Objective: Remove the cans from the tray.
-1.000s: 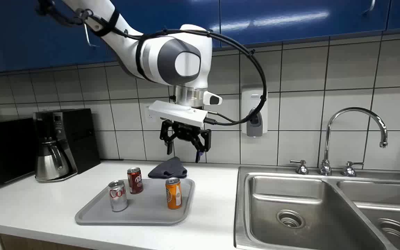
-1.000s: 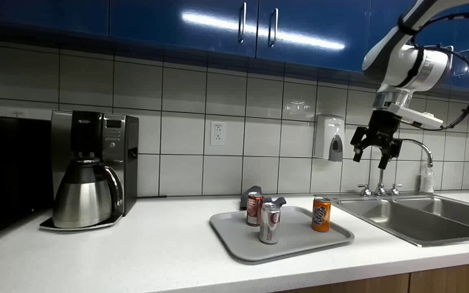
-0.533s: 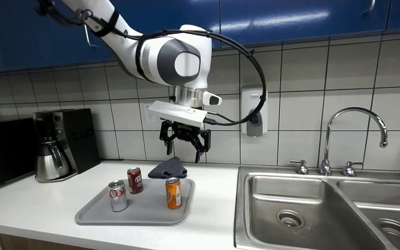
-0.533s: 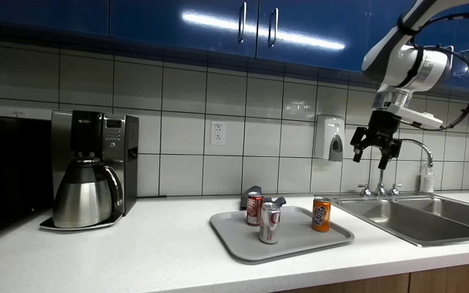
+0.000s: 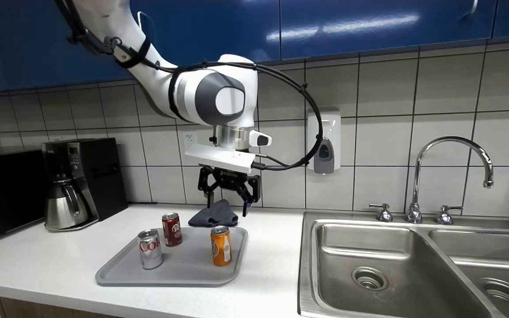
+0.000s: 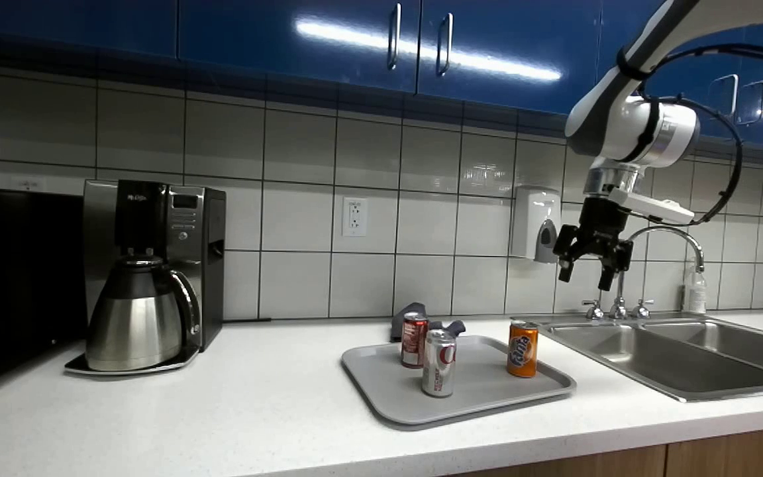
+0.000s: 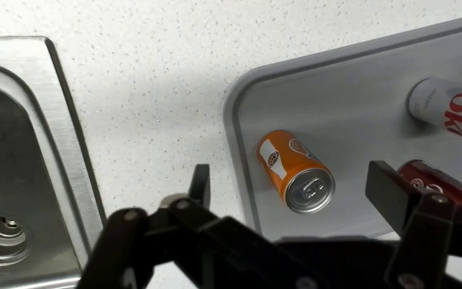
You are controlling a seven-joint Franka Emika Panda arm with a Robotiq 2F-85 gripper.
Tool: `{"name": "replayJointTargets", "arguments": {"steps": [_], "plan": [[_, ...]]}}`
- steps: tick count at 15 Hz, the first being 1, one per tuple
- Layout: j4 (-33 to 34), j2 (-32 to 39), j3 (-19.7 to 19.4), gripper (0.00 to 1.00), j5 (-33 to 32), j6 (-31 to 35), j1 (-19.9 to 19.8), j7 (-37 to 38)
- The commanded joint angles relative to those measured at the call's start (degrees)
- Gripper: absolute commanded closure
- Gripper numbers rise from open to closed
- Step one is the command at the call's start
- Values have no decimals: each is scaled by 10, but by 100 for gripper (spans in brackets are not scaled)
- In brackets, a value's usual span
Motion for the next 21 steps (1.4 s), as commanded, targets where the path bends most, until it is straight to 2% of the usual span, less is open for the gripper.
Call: {"name": "replayJointTargets", "arguments": {"steps": [1,11,21], "plan": [[19,41,28,0,13,19,-8,-1],[85,156,83,0,-10,68,-10,23],[136,230,111,0,-39,85,-12,37]]}}
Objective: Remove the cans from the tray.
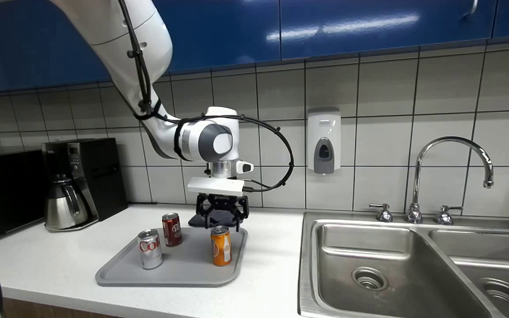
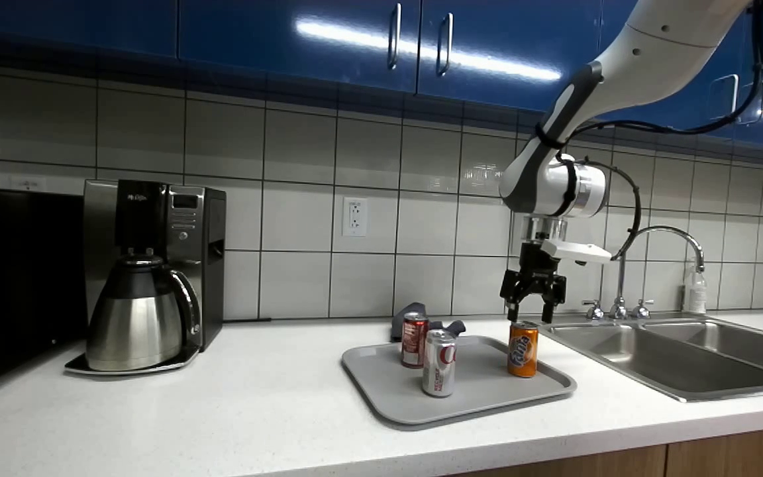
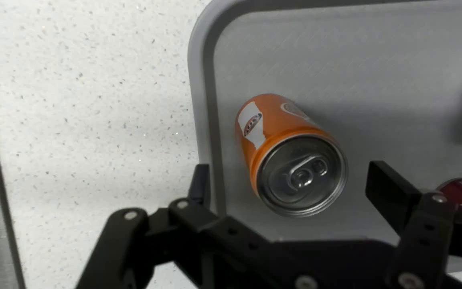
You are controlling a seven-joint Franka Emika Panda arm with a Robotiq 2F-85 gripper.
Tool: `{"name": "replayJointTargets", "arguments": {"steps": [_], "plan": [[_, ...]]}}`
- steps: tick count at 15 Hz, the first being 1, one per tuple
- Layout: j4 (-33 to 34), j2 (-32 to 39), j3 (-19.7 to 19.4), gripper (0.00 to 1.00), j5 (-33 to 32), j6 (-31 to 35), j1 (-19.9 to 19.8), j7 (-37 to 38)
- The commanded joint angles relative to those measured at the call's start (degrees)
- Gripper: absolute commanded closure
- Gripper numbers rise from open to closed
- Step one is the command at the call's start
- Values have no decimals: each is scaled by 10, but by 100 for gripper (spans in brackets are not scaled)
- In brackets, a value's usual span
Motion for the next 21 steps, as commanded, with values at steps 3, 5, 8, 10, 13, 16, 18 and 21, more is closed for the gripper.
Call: {"name": "replayJointTargets", "arguments": {"steps": [3,5,8,10,13,16,18,21], "plan": [[25,31,17,0,-40,3,-11,32],[26,40,19,0,-50,6,-10,38],[28,48,21,0,-59,4,-10,45],[29,53,24,0,-61,5,-9,48],[31,57,31,0,-57,7,-9,47],[33,63,33,0,-63,12,-7,51],[35,70,34,0,-63,10,-8,52],[37,74,35,0,-63,7,-10,51]]}}
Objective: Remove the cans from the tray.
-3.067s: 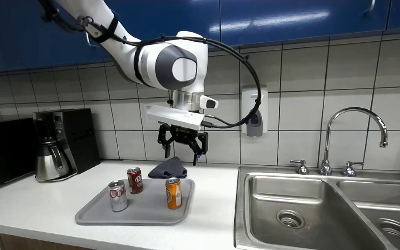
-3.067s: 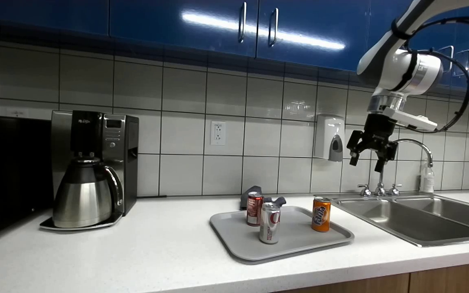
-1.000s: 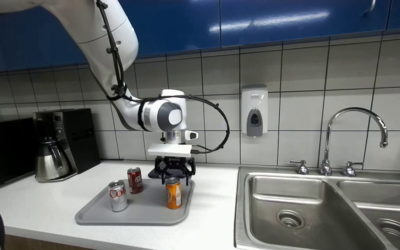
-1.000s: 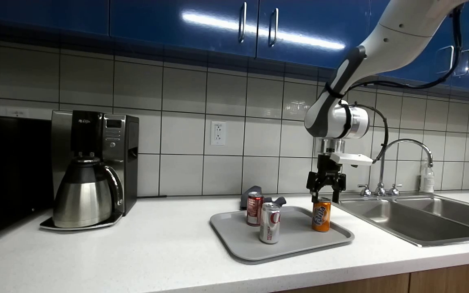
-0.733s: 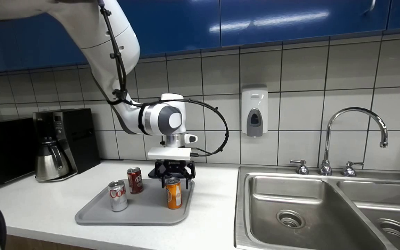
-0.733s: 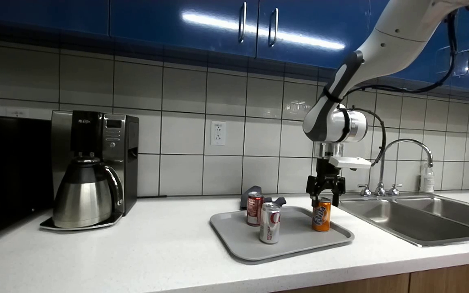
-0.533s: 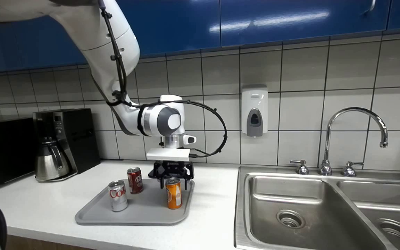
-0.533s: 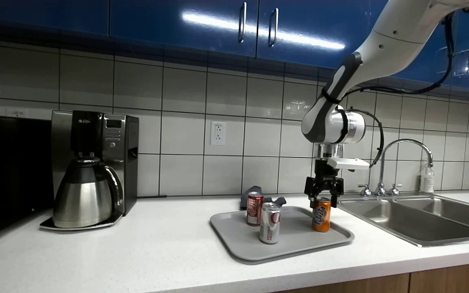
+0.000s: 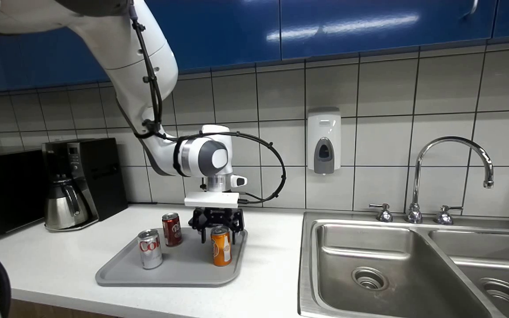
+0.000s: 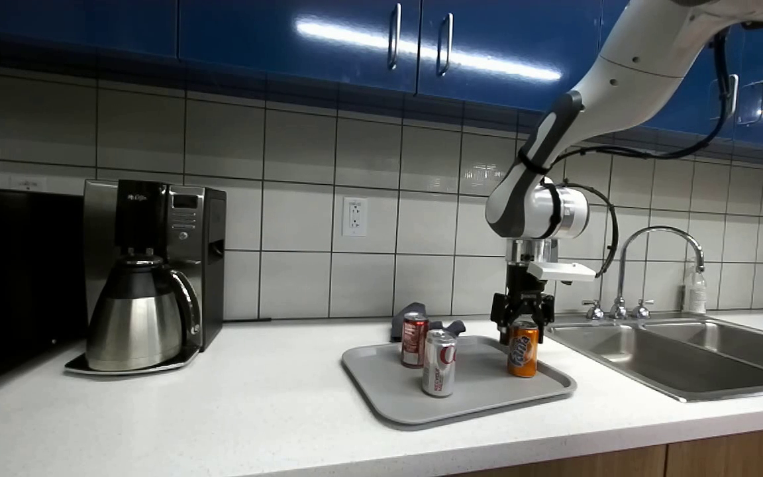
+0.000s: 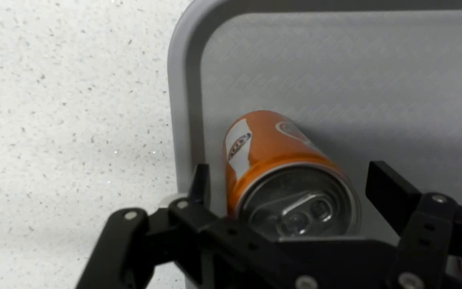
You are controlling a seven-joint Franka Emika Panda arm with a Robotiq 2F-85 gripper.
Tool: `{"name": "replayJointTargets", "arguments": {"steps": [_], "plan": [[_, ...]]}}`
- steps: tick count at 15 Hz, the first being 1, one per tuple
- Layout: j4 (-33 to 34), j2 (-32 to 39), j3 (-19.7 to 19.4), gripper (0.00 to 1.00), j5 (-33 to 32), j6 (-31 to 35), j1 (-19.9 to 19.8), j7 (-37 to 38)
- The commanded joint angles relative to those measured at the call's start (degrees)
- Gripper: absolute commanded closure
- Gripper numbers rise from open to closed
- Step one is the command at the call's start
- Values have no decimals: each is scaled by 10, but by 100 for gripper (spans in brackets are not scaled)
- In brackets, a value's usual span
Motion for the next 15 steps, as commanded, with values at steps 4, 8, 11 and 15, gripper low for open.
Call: {"name": "replayJointTargets", "arguments": {"steps": [4,8,11,15], "plan": [[13,10,11,26,-16,-2,-11,16],[11,7,10,58,-16,-4,-13,15],[8,-6,12,61,-10,-19,-17,8],[1,-35,5,61,-14,-28,-24,9]]}}
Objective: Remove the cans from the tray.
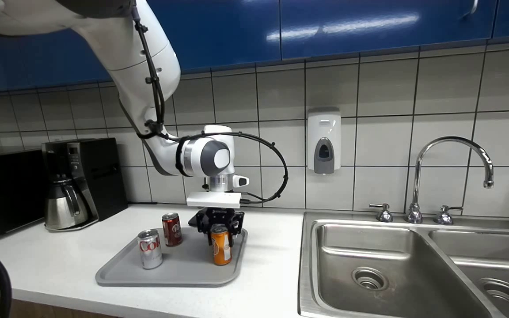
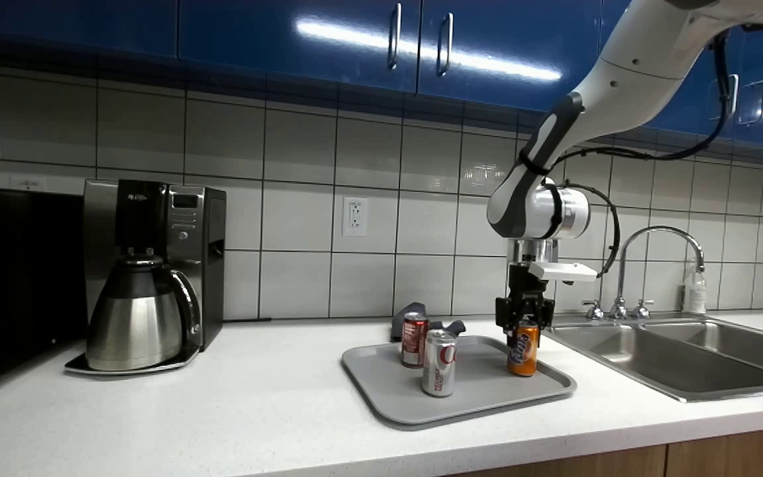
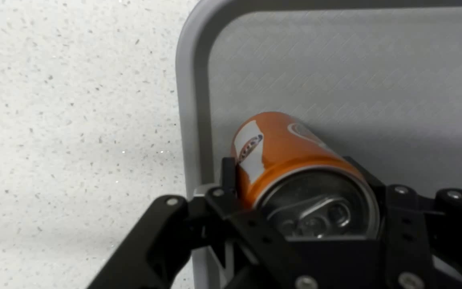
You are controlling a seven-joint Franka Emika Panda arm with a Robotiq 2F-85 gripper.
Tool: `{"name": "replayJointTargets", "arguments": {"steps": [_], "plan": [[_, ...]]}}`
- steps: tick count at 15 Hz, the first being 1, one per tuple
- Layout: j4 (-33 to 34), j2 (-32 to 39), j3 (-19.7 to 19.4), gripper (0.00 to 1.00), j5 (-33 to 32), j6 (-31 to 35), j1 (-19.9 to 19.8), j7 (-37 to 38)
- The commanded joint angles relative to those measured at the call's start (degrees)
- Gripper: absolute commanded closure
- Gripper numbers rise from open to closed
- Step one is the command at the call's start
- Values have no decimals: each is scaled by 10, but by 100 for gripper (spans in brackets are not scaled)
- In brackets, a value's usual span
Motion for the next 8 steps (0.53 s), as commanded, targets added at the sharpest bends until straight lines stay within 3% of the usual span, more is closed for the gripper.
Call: {"name": "replayJointTargets", "arguments": {"steps": [1,8], "plan": [[-4,-44,3,61,-12,-28,-22,8],[0,-72,-23,61,11,-27,-64,6]]}}
